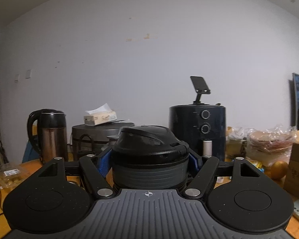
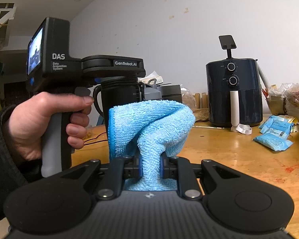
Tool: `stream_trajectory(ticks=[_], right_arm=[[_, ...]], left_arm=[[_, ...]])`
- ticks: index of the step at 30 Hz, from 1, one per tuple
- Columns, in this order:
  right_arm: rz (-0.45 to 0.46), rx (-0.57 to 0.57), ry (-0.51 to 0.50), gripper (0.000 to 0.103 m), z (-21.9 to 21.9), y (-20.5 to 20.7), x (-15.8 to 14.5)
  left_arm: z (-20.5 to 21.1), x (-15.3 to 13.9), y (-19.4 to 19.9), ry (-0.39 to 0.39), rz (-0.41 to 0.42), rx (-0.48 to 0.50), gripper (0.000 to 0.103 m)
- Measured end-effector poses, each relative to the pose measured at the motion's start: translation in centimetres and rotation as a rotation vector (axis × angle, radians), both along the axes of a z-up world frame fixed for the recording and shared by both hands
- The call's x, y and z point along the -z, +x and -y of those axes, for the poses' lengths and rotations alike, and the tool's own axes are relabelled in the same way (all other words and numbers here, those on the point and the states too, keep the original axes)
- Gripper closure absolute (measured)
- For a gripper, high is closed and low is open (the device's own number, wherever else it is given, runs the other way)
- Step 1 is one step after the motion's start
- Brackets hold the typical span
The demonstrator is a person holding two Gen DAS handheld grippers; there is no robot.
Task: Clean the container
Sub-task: 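Rub the blue towel on the bottle body with the right gripper while the left holds it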
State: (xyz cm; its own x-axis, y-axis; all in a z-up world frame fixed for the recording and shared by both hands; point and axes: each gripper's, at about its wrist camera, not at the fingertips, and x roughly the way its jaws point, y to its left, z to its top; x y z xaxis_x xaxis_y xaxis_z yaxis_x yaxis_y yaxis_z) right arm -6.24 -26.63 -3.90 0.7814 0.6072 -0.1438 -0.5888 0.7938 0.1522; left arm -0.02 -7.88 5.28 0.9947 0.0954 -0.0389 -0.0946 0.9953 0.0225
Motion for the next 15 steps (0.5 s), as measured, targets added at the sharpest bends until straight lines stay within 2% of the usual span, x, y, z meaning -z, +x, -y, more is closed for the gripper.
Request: stream_trajectory(ticks=[15], right_arm=[[0.004, -0.011, 0.009, 0.090, -0.4, 0.0, -0.1]], left_arm=[[-2.5, 0.4, 0.3, 0.000, 0.007, 0.189, 0.033]])
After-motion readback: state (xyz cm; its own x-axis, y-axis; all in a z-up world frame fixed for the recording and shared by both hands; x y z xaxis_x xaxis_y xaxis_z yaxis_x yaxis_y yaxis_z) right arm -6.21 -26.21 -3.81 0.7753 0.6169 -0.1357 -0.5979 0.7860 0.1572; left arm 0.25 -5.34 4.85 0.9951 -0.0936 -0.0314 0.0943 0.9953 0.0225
